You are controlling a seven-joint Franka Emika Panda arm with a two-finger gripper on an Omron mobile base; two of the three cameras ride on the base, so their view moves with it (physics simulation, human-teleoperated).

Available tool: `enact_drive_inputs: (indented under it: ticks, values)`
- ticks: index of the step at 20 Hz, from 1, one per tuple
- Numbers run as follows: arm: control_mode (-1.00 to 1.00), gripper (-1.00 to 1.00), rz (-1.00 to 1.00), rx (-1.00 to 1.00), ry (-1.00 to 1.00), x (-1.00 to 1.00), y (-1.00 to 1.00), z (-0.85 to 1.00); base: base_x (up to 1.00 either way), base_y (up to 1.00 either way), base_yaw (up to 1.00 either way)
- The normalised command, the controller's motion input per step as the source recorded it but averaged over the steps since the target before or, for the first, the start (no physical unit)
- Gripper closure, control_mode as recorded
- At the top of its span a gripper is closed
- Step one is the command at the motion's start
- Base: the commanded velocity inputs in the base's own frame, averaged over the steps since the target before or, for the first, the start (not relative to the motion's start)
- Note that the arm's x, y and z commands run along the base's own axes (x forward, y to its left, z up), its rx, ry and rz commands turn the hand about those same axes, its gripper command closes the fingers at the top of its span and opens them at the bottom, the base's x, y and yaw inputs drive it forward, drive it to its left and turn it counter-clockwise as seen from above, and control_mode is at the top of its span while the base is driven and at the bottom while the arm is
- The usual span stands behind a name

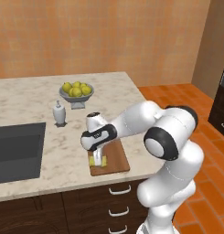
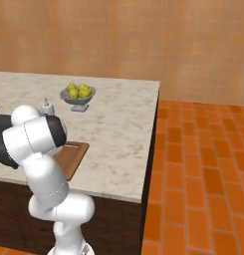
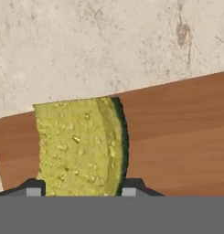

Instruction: Pick up the sponge from the counter and clean the cutting board by briefly scrubbing or pressing down on the cutting board. Once finished, release the sponge.

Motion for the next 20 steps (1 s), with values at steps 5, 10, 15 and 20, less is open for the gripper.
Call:
enact_drive_inputs:
  ticks: [5,10,15,20]
  values:
    - [-1.0,1.0,-0.19,-0.08,-0.25,0.63,0.0,-0.34,0.0,0.0,0.0]
    - [-1.0,1.0,-0.17,-0.02,-0.27,0.67,-0.04,-0.19,0.0,0.0,0.0]
    - [-1.0,1.0,-0.19,0.0,-0.23,0.83,-0.32,-0.22,0.0,0.0,0.0]
    - [-1.0,1.0,-0.16,0.0,-0.15,0.71,-0.44,-0.2,0.0,0.0,0.0]
